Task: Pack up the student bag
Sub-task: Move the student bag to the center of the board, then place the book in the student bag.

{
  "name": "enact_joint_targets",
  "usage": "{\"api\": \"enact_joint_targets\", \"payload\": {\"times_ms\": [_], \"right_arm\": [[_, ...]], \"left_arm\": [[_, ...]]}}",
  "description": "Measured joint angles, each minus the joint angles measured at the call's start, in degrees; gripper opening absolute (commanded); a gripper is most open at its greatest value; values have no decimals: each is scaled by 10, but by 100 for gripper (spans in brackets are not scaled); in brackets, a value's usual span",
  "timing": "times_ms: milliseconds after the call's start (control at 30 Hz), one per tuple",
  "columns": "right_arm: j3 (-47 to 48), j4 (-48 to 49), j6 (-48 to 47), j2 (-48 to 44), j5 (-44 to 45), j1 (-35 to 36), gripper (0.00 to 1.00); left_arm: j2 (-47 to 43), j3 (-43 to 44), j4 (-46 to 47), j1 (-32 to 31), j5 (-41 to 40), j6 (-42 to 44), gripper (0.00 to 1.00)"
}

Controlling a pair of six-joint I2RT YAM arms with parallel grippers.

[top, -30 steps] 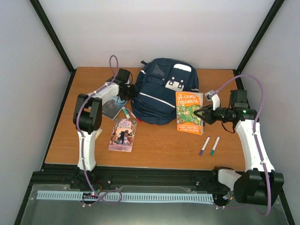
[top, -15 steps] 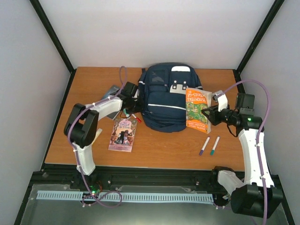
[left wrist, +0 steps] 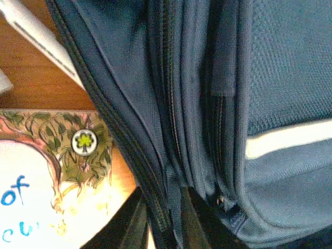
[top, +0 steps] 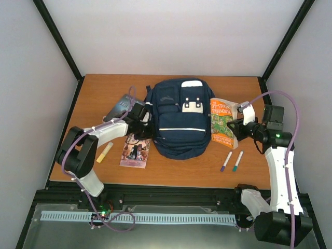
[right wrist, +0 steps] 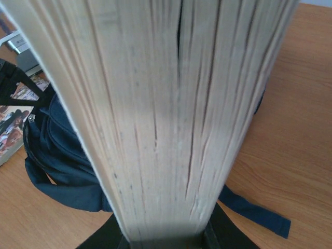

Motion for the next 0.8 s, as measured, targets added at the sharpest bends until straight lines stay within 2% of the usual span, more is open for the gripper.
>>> {"api": "enact_joint_targets", "payload": {"times_ms": [67,100,267,367,533,800], "right_arm": [[0,1,1,-3,7,0,3],[0,1,2,-2,10,0,3],[-1,10,15,20,26,-10,3],[-8,27,19,31,24,-34,3],[-31,60,33,65,4,-68,3],[-66,87,51,47,16,-75,3]], "left_arm": [[-3,1,-16,-5,-3,7,56],[-7,1,-31,-7,-12,10,61],[-59,17,-118,-10,-78,22,72],[-90,51,-147,-27,-113,47,72],[-88,133,-155,-111,-134,123,57],[50,292,-193,-228,-150,278,58]]}}
